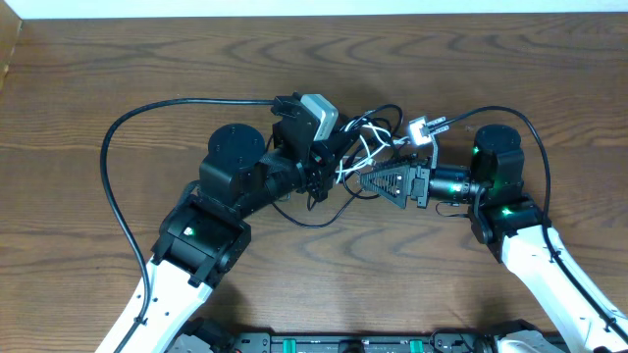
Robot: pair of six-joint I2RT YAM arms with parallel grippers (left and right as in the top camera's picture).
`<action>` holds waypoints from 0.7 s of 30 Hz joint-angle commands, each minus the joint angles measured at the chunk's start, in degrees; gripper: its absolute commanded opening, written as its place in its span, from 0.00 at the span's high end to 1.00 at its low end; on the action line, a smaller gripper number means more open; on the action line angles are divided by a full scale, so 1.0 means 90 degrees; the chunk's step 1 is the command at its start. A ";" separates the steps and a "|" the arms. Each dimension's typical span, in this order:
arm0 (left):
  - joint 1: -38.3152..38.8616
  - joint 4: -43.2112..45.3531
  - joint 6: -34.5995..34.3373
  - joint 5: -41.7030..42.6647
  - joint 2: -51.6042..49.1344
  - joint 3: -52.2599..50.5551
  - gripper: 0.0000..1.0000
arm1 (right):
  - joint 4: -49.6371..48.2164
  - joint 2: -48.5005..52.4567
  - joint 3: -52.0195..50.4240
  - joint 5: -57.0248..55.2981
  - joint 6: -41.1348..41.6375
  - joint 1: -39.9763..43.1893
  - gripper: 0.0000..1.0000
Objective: Untangle cables
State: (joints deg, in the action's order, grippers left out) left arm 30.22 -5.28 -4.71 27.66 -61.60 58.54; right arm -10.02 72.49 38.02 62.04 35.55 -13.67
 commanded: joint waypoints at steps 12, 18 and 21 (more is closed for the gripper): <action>0.0015 0.1042 -0.0852 0.0576 -0.0478 0.0187 0.92 | 0.0046 0.0019 -0.0029 -0.1047 0.0231 -0.0716 0.19; 0.0015 0.1532 -0.0850 0.0571 -0.0503 0.0187 0.92 | 0.0758 0.0019 -0.0029 -0.1795 -0.0112 -0.1173 0.16; 0.0007 0.1809 -0.0848 0.0566 -0.0503 0.0187 0.92 | 0.1542 0.0019 -0.0029 -0.2125 -0.0401 -0.1299 0.16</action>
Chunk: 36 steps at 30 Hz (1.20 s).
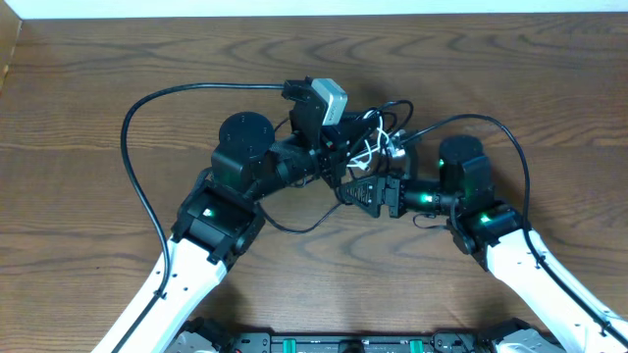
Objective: Untangle cables
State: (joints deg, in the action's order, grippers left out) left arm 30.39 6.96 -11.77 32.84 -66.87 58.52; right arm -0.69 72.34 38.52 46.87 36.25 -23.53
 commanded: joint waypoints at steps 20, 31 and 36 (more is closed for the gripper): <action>-0.0483 0.0629 -0.0066 -0.1110 0.0085 0.0189 0.92 | 0.2161 0.0036 -0.0085 -0.0974 -0.1205 -0.0209 0.78; -0.0583 0.0624 -0.0063 -0.1239 0.0085 0.0189 0.92 | 0.2203 0.0036 -0.0085 -0.0981 -0.1294 -0.0206 0.99; -0.1035 0.0617 -0.0066 -0.1299 0.0085 0.0189 0.92 | 0.2387 0.0036 -0.0085 -0.0979 -0.1418 -0.0206 0.99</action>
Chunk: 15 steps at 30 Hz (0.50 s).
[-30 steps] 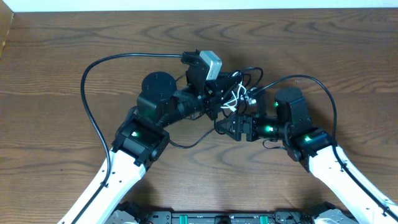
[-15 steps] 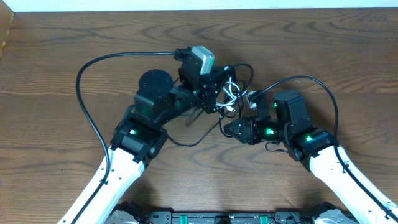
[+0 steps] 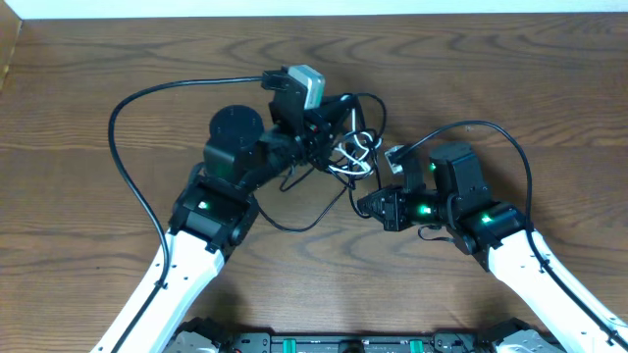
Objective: Untangle cables
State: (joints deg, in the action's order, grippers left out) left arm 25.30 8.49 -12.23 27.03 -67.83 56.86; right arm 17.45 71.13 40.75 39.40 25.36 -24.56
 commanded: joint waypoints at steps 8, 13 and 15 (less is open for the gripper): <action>-0.0641 -0.0044 -0.0019 -0.0585 0.0182 0.0374 0.92 | -0.0692 0.0170 -0.0333 0.0746 -0.0148 -0.0092 0.99; -0.0636 -0.0571 -0.0068 -0.0384 0.0180 0.0374 0.92 | -0.3106 0.0170 -0.0333 0.1151 0.0979 -0.0092 0.99; -0.0636 -0.0782 -0.0066 -0.0389 0.0180 0.0374 0.92 | -0.4039 0.0170 -0.0333 0.1241 0.1401 -0.0092 0.99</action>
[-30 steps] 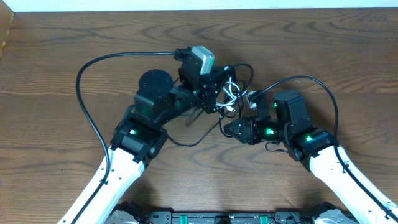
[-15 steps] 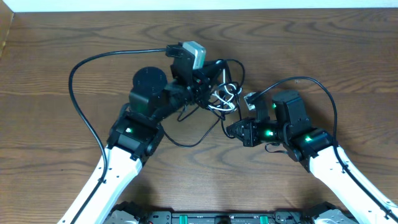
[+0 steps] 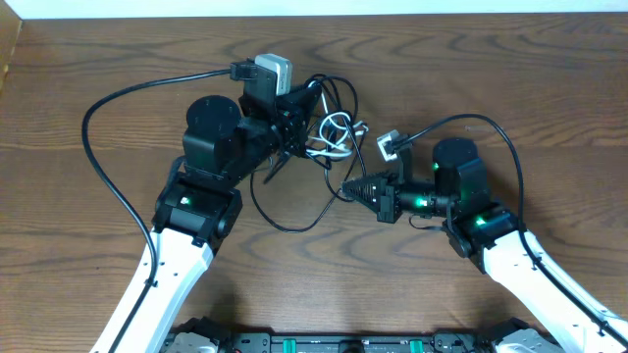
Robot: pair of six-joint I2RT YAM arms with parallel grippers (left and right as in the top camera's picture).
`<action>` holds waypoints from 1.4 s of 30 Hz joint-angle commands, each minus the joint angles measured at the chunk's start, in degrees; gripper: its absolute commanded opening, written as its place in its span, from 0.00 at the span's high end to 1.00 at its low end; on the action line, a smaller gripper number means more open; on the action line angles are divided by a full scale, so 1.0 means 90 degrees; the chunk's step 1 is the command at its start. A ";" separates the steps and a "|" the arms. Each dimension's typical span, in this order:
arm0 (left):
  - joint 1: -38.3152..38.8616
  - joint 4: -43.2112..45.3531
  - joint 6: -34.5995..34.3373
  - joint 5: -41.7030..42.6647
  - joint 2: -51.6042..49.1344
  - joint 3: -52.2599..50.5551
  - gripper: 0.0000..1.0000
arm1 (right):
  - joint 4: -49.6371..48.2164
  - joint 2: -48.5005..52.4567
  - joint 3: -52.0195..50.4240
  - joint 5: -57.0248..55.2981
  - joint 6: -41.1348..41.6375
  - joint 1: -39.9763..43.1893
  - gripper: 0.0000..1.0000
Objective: Untangle cables
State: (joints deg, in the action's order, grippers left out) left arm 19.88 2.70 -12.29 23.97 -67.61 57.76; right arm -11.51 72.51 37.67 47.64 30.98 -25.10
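A tangle of black and white cables (image 3: 332, 130) lies at the back middle of the table. My left gripper (image 3: 297, 129) is in the left side of the tangle and looks shut on it. A white cable loop (image 3: 339, 126) shows to the right of the fingers. A long black cable loop (image 3: 294, 226) hangs from the tangle toward the front and rises to my right gripper (image 3: 347, 188). That gripper points left with its fingers together, apparently shut on this black cable, just in front of the tangle.
The wooden table (image 3: 78, 294) carries only the cables and arms. The left arm's own black supply cable (image 3: 103, 176) arcs wide at the left. The right arm's supply cable (image 3: 510, 157) arcs at the right. A white wall edge (image 3: 314, 8) runs along the back.
My left gripper has moved left and slightly back with the tangle. The right gripper has moved left and back, from right of the black loop to its right end.
First both grippers met at the tangle mid-table, the right one spread at its right side. Then both stood further left, still close together. Later the right gripper was drawn back to the front right, apart from the tangle. Now it is at the loosened black loop.
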 commanded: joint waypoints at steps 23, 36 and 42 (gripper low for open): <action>0.0325 -0.1025 -0.0078 -0.1421 0.0097 0.0274 0.92 | -0.4267 0.0017 0.0010 0.3291 0.1853 -0.0172 0.99; 0.0267 -0.0136 -0.0073 -0.2412 0.0223 0.0274 0.92 | -0.2193 0.0017 0.0007 0.3762 0.0969 -0.0257 0.99; -0.0078 -0.0148 -0.0049 -0.2407 0.0695 0.0274 0.92 | 0.0799 0.0017 0.0007 0.1188 0.0117 -0.0257 0.99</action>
State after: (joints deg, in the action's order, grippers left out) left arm 21.28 0.47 -12.69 5.56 -64.75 58.41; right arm -10.68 72.71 38.09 71.20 36.86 -26.96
